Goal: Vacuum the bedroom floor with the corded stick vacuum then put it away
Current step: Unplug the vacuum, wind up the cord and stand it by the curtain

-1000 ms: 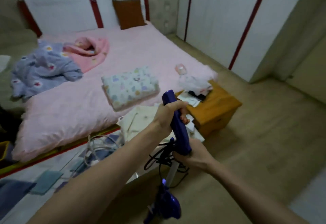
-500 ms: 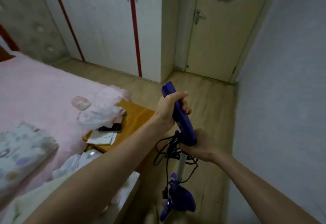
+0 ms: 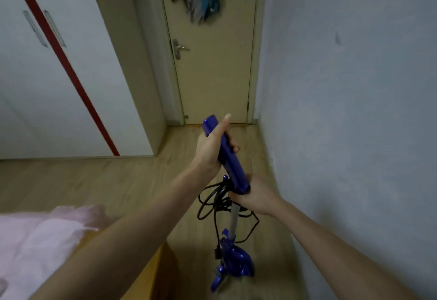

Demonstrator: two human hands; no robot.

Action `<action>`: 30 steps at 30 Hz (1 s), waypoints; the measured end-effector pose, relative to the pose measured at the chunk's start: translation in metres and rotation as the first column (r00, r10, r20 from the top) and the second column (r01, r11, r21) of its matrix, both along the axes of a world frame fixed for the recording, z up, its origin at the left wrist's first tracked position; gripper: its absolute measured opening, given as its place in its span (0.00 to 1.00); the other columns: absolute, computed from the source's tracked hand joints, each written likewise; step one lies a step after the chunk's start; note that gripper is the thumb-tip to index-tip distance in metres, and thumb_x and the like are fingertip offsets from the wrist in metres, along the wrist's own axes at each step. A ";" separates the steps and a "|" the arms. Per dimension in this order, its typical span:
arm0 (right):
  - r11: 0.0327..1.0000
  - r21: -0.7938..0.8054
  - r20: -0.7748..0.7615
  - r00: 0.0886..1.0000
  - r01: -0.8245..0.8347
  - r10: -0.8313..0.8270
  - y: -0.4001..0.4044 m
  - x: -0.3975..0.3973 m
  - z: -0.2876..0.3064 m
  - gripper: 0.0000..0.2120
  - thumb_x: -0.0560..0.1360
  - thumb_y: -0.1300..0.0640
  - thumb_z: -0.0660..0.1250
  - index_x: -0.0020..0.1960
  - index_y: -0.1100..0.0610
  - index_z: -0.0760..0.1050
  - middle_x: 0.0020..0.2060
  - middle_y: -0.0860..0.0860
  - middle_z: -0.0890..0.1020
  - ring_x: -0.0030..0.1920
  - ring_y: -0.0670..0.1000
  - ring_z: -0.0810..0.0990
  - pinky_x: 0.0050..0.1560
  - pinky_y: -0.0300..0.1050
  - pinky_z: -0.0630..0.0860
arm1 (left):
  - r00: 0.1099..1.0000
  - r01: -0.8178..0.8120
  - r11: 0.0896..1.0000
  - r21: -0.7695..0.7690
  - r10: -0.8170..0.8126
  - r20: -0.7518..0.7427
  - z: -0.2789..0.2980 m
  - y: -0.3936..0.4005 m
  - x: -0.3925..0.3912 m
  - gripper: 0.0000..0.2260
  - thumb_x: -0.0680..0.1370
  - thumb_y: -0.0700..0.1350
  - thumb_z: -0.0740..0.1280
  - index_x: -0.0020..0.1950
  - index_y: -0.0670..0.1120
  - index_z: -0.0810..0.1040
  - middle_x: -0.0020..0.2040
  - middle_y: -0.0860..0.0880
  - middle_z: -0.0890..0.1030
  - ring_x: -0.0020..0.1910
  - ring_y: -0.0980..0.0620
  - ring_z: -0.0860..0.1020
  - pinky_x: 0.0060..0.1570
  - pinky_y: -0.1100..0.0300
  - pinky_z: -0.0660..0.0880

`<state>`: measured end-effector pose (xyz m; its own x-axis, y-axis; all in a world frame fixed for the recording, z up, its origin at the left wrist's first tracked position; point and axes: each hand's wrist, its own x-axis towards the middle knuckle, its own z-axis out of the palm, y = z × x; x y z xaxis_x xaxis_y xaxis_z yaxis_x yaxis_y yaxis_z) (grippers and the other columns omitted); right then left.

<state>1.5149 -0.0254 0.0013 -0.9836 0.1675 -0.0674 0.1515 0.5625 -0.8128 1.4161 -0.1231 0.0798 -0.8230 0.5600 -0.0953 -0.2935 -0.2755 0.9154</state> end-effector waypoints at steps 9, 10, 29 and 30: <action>0.993 -0.014 -0.009 0.993 -0.117 0.117 0.089 -0.231 0.000 0.07 0.73 0.55 0.70 0.40 0.47 0.73 0.36 0.50 0.81 0.38 0.44 0.82 0.44 0.44 0.82 | 0.997 -0.062 0.995 -0.081 0.066 0.047 0.006 0.075 -0.223 0.21 0.72 0.61 0.70 0.44 0.44 0.70 0.30 0.47 0.74 0.30 0.50 0.75 0.41 0.54 0.75; 0.989 -0.014 -0.014 0.989 -0.147 0.147 0.097 -0.260 0.004 0.07 0.73 0.56 0.70 0.39 0.48 0.73 0.35 0.50 0.81 0.38 0.44 0.82 0.44 0.44 0.81 | 0.995 -0.085 0.993 -0.076 0.089 0.043 0.009 0.079 -0.250 0.21 0.72 0.61 0.70 0.45 0.44 0.70 0.30 0.47 0.75 0.31 0.50 0.76 0.42 0.54 0.76; 0.994 0.102 -0.125 0.991 -0.025 0.038 0.129 -0.741 0.011 0.08 0.71 0.55 0.73 0.40 0.50 0.73 0.32 0.49 0.80 0.33 0.44 0.81 0.36 0.39 0.80 | 0.988 -0.076 0.985 -0.154 0.054 -0.143 0.010 0.092 -0.709 0.19 0.77 0.46 0.69 0.66 0.46 0.72 0.56 0.47 0.82 0.56 0.49 0.81 0.60 0.44 0.76; 0.993 0.109 -0.133 0.990 -0.035 0.049 0.131 -0.762 0.010 0.09 0.71 0.55 0.73 0.40 0.49 0.72 0.32 0.48 0.80 0.34 0.44 0.81 0.36 0.37 0.79 | 0.981 -0.087 0.981 -0.175 0.054 -0.186 0.007 0.092 -0.728 0.19 0.77 0.45 0.69 0.67 0.47 0.72 0.57 0.46 0.81 0.56 0.49 0.81 0.59 0.45 0.76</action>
